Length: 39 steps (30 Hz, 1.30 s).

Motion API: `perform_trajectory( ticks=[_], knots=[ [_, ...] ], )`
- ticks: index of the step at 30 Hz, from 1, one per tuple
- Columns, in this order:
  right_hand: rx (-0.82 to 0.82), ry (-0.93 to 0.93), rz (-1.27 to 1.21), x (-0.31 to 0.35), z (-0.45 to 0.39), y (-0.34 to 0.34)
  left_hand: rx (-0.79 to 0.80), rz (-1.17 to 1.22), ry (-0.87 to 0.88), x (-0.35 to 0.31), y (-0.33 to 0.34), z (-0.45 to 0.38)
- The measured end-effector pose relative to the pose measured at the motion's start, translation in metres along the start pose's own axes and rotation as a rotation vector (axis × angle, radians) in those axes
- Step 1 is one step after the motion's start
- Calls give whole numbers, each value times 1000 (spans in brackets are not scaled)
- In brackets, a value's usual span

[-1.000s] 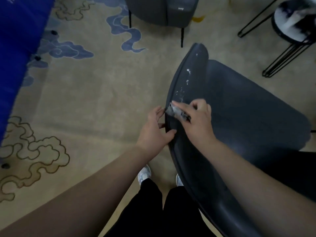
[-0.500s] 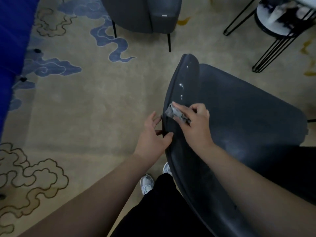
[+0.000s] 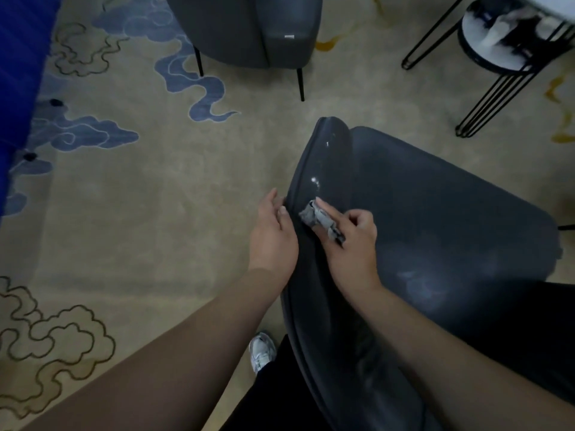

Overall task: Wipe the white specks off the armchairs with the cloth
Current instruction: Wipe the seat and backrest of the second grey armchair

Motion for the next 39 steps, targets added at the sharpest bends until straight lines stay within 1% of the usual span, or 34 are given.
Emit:
perform_trajectory(
  ticks=[4,7,10,12,14,16,19,21,25,28,30,33,34,39],
  knots=[
    [20,-96,87,9,-41,2,-112,-143,15,-8,2,2],
    [5,-80,88,8,-65,2,-186,-276,16,-8,-1,1],
    [-12,-92,90,7,-55,1,-178,-414,-6,-11,1,-1],
    [19,-104,53,5,-40,3,-156,-451,-26,-12,2,-3],
    [50,-128,51,5,-40,3,-147,-451,-48,-10,3,-4],
    [37,-152,101,6,-58,2,-145,-451,-54,-10,4,-5],
    [-25,-95,78,-1,-97,-2,-143,-439,-49,-10,5,-5],
    [-52,-77,63,-3,-102,-4,-136,-432,-49,-10,6,-5],
    [15,-184,92,5,-69,0,-130,-418,-58,-12,6,-4],
    [65,-219,131,5,-80,4,-138,-420,-72,-10,5,-5],
    [45,-173,136,2,-107,3,-127,-412,-76,-9,6,-6],
    [-11,-60,69,-4,-131,-2,-117,-420,-77,-9,7,-6],
    [-20,-57,65,-3,-127,-3,-117,-424,-75,-9,6,-6],
    [27,-173,73,3,-85,3,-132,-410,-47,-10,5,-5]
  ],
)
Point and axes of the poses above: each hand's wrist, its own z-axis away from the middle knuckle, its own y-axis out of the palm, x = y × z, the point moved 9 cm from there along -z, towards the middle knuckle, and after that the axes turned 10 degrees about x, right-handed, at the moved point
